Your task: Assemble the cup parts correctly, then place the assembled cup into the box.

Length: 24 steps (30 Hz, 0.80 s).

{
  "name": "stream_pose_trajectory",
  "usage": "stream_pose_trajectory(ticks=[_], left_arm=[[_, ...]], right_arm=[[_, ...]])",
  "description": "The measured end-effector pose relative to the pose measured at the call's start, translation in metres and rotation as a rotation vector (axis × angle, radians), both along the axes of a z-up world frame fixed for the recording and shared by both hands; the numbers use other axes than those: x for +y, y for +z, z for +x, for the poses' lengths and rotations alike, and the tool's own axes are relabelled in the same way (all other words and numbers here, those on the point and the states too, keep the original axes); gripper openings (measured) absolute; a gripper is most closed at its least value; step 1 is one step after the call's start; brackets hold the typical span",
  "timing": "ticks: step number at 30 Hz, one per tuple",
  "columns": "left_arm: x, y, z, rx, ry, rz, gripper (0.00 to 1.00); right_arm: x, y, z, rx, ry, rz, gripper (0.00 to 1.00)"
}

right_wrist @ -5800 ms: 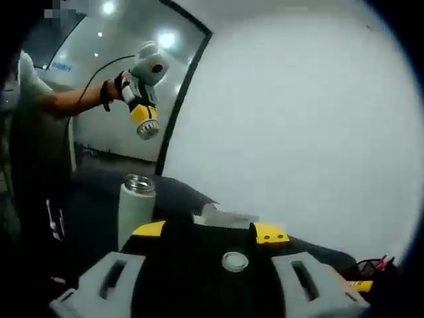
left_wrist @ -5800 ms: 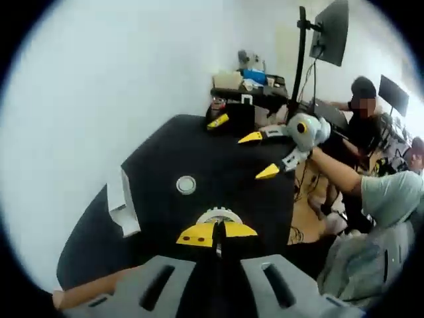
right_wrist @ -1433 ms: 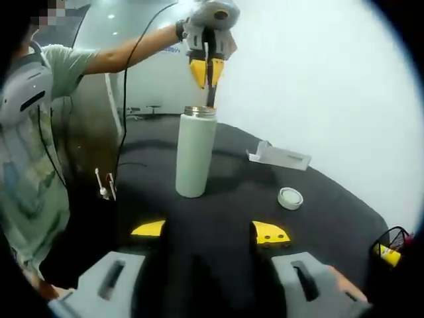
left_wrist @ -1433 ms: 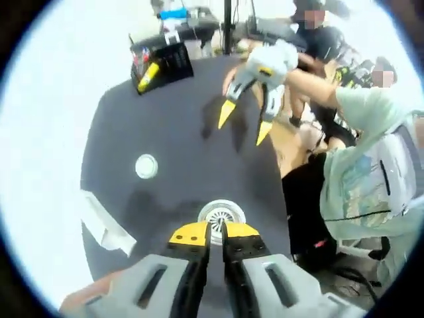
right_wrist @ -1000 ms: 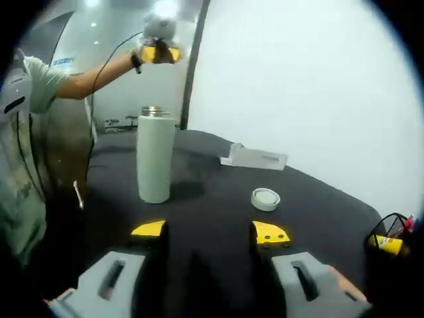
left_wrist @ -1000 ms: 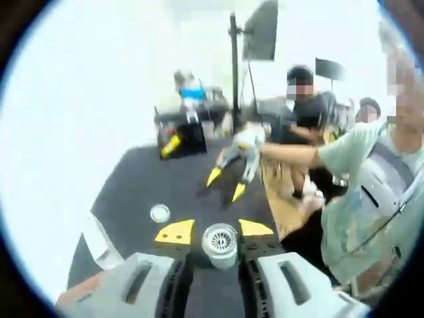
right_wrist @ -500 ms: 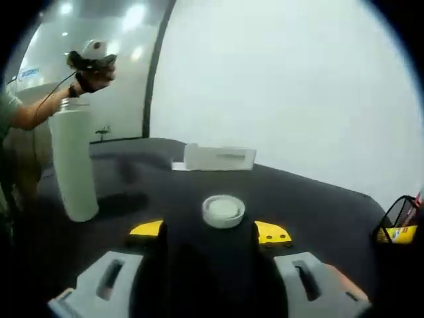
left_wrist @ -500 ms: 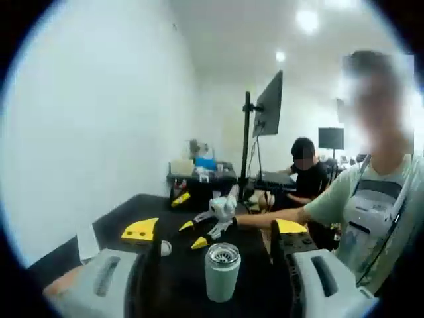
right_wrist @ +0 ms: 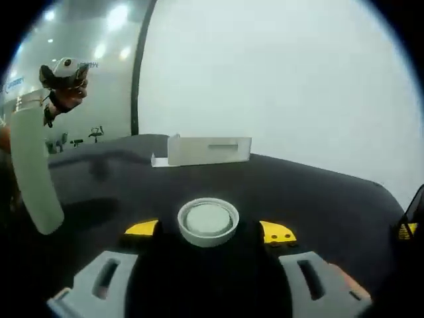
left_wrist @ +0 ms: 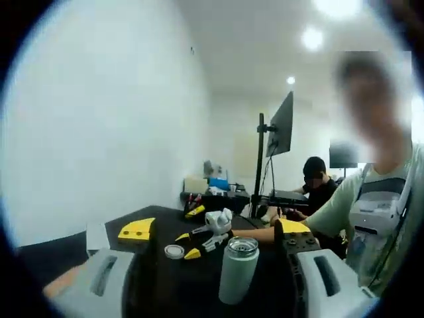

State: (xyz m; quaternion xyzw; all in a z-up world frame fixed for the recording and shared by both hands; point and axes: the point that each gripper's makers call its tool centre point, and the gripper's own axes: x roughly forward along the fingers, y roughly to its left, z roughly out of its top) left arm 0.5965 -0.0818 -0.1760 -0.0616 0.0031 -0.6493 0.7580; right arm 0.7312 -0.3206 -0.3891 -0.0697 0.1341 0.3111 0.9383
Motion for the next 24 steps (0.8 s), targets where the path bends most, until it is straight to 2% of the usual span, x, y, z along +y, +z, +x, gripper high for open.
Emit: stream_pose_trajectory(ticks=[6, 8, 12, 14, 17, 20, 24], left_arm=[[0.001, -0.013, 0.005, 0.046, 0.01, -0.016, 0.66], [0.001, -0.016, 0.006, 0.059, 0.012, -0.022, 0.66], [0.001, -0.024, 0.013, 0.076, 0.034, -0.009, 0.64], [0.001, -0.025, 0.016, 0.102, 0.035, -0.016, 0.64], [0.001, -0.015, 0.017, 0.177, 0.03, -0.085, 0.64], [0.004, -0.011, 0.024, 0.164, 0.066, -0.09, 0.6], [0.003, -0.014, 0.03, 0.151, 0.094, -0.056, 0.56]], right_arm=[[0.009, -0.005, 0.002, 0.002, 0.015, 0.002, 0.5], [0.009, -0.006, 0.01, -0.001, 0.022, -0.003, 0.5], [0.01, -0.012, 0.011, 0.004, 0.032, -0.011, 0.5], [0.01, -0.012, 0.011, 0.0, 0.035, -0.017, 0.48], [0.01, -0.01, 0.011, -0.01, 0.032, -0.025, 0.39], [0.01, -0.006, 0.008, -0.02, 0.038, -0.035, 0.39], [0.005, -0.002, 0.007, -0.02, 0.044, -0.028, 0.39]])
